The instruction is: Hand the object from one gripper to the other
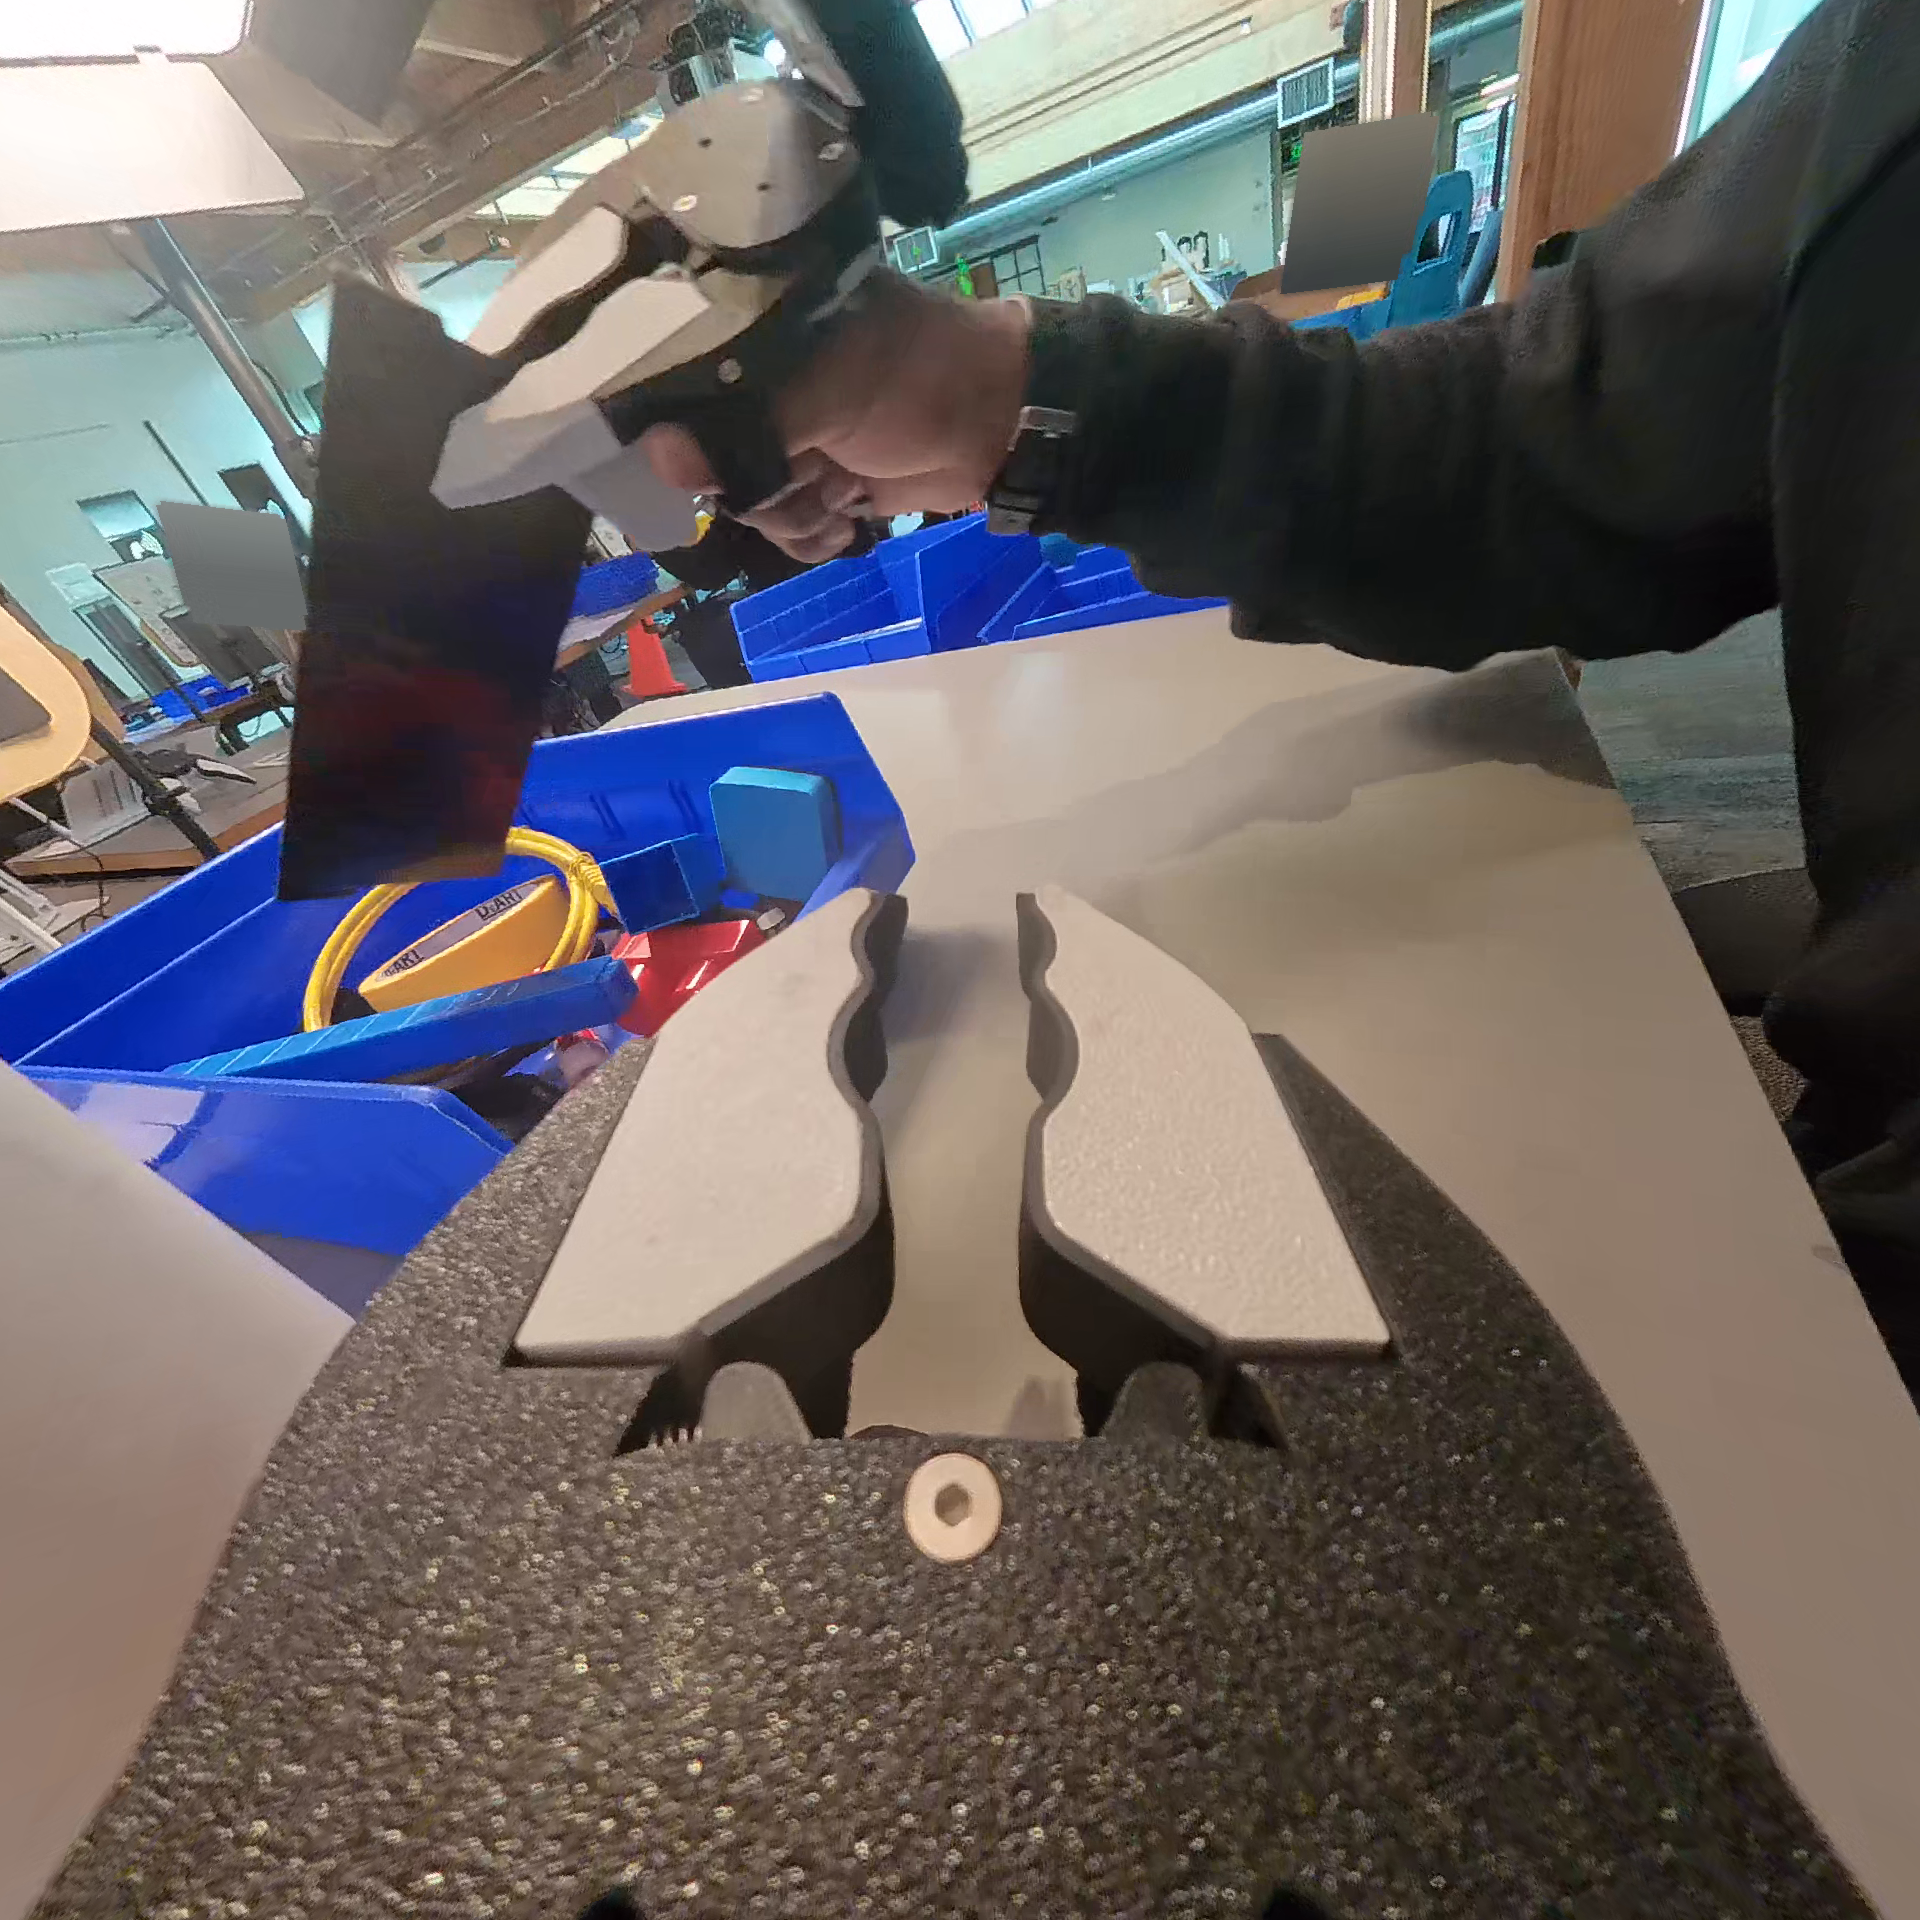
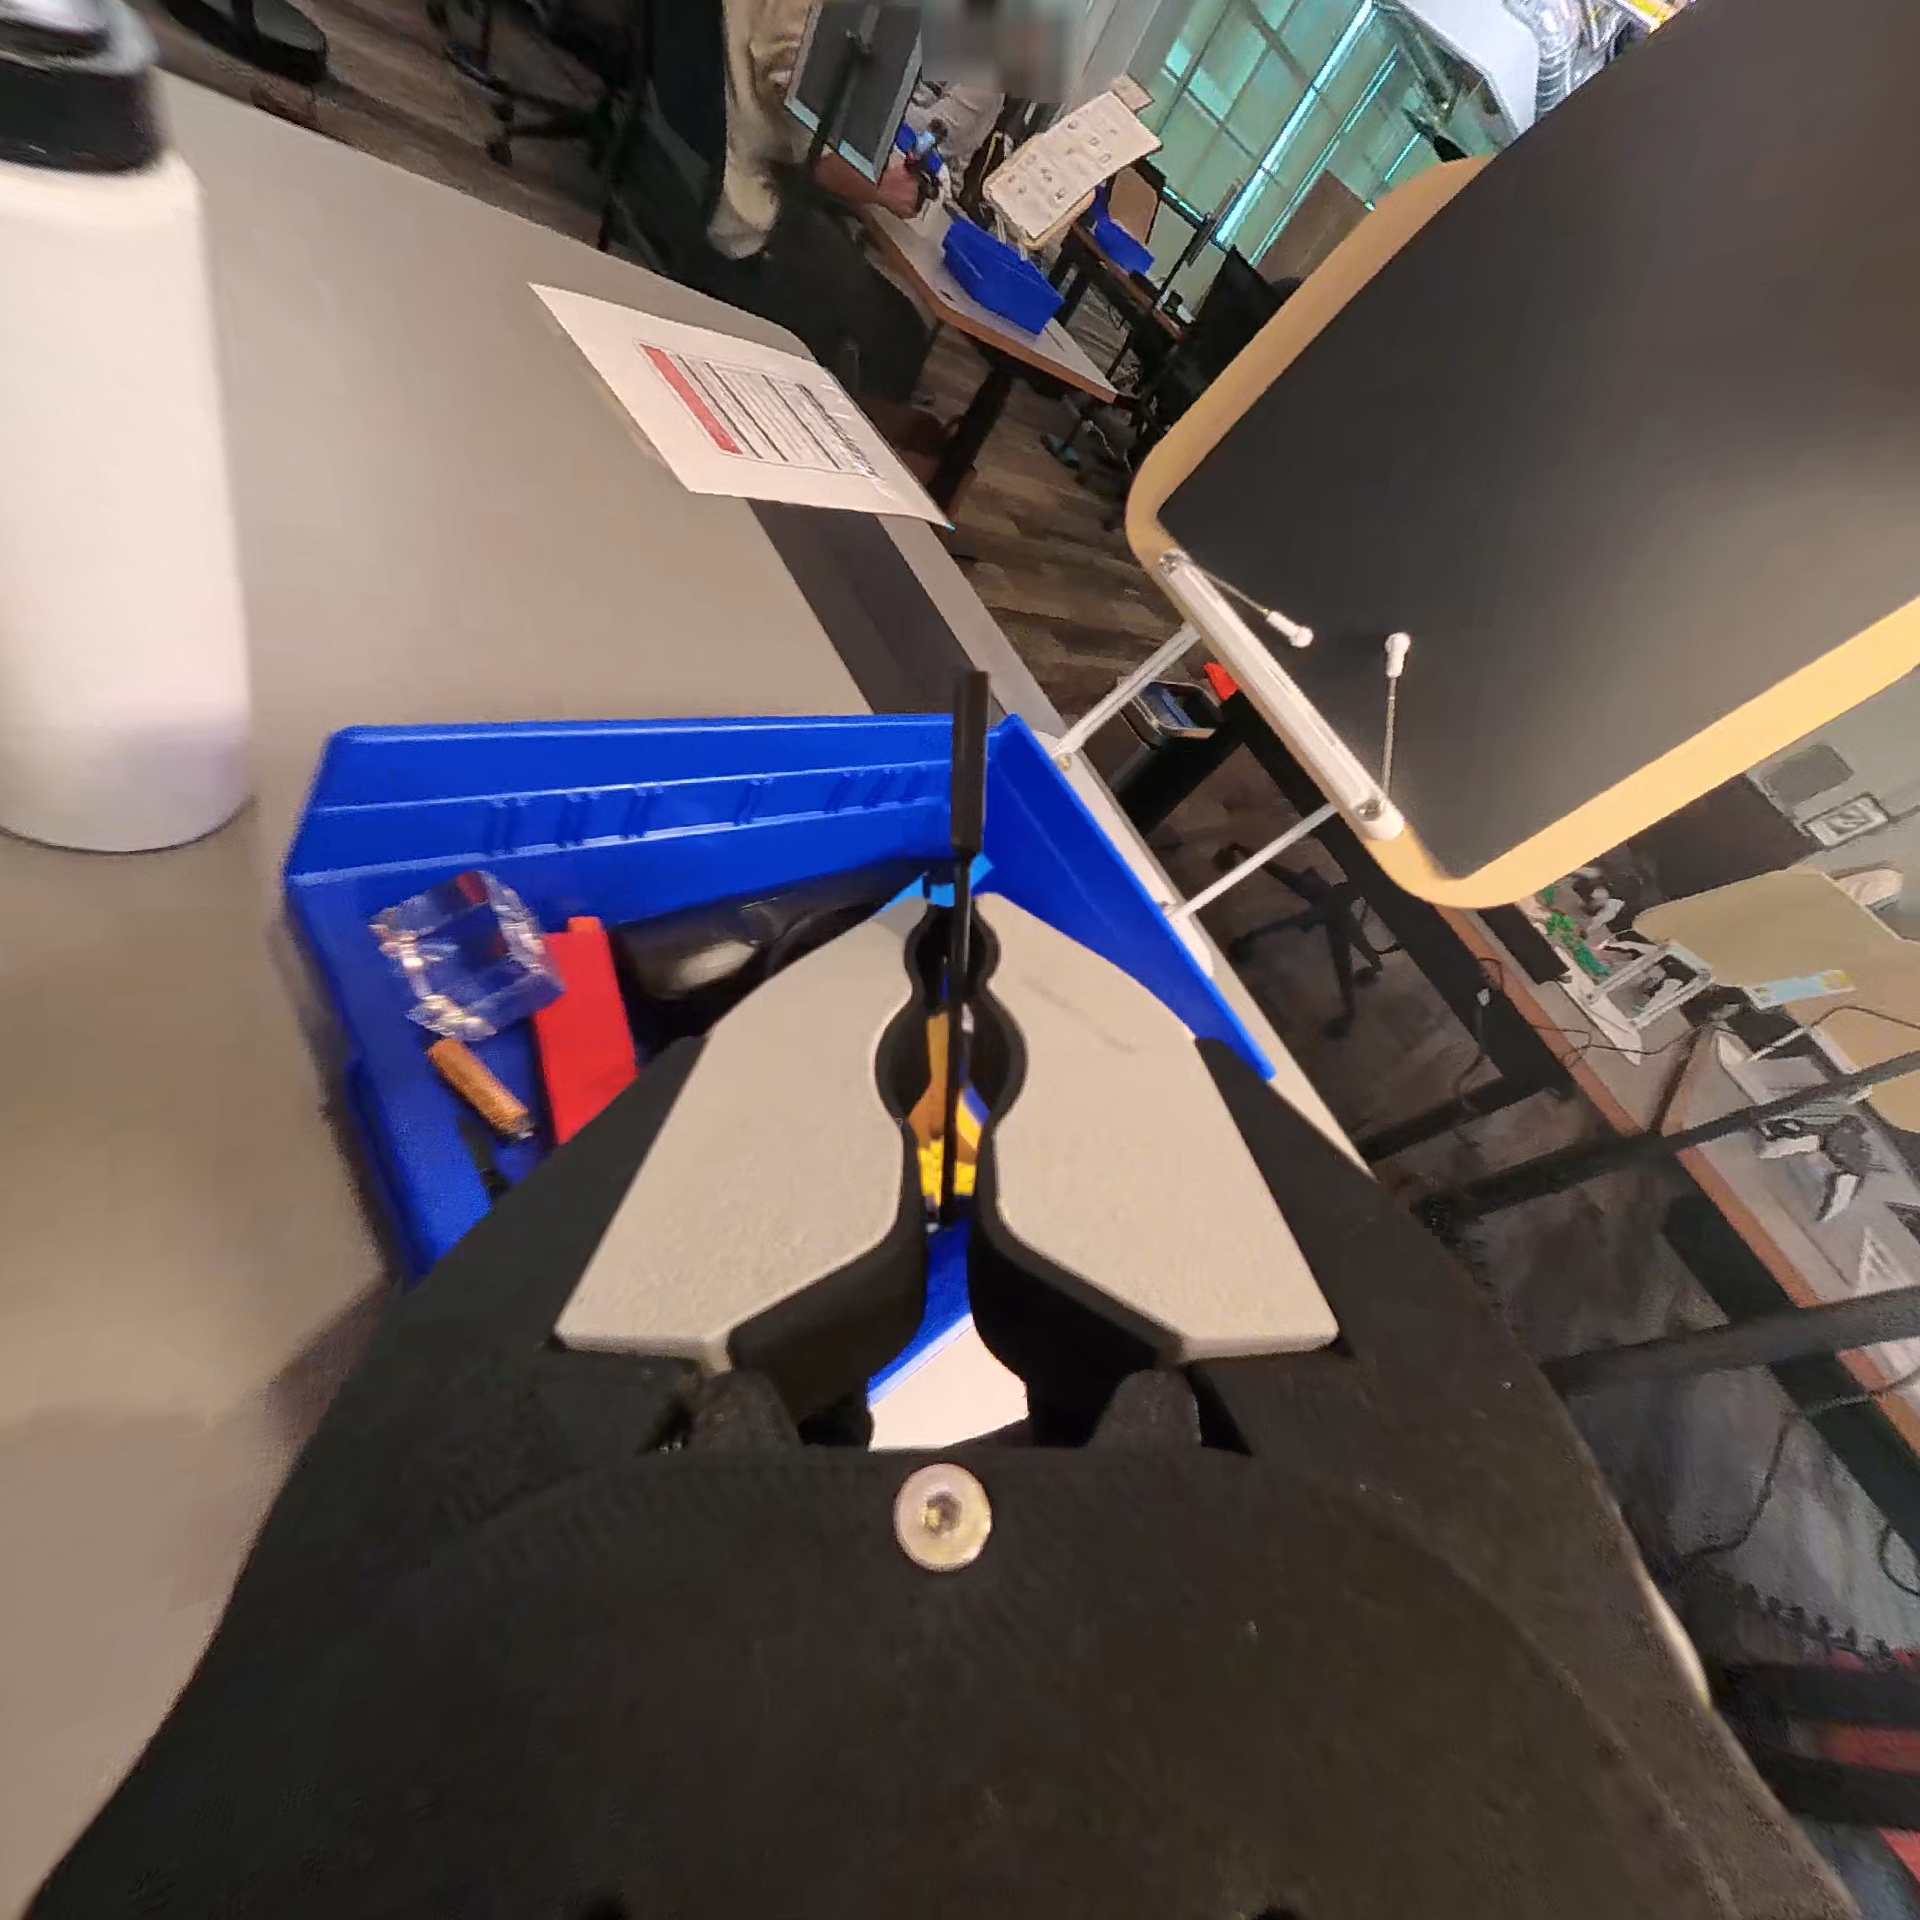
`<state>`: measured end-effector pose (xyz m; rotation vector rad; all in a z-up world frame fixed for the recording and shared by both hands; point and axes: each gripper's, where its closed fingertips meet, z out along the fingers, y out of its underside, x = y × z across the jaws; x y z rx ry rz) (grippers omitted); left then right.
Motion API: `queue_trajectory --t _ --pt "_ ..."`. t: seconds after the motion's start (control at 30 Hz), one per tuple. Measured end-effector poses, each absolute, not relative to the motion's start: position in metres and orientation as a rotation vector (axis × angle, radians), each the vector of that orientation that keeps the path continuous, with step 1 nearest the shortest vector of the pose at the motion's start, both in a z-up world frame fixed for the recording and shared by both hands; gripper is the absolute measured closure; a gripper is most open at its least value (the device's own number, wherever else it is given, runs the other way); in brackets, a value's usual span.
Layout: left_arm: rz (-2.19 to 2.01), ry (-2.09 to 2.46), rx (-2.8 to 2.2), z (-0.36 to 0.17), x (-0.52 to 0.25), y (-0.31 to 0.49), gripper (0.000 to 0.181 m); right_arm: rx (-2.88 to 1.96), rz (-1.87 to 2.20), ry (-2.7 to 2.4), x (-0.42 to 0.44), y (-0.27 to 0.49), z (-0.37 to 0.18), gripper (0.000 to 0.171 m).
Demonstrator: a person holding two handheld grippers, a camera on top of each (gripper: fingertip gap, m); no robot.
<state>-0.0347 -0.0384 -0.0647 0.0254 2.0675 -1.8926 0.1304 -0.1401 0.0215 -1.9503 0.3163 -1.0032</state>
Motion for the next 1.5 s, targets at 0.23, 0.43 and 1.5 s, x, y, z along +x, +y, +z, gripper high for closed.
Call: queue_trajectory --t 0.23,0.43,1.5 --pt "-1.861 2.062 0.03 -0.069 -0.033 -0.039 0.16 -2.181 -1.389 0.1 0.193 -0.137 -0.009 0.169" --pt "-1.833 2.072 0.031 -0.074 -0.032 -0.038 0.16 -2.558 -1.488 -0.434 0.194 -0.137 -0.067 0.169" --pt "-1.834 2.061 0.028 -0.074 -0.031 -0.037 0.16 -2.723 -0.515 -1.165 0.146 -0.047 -0.133 0.128"
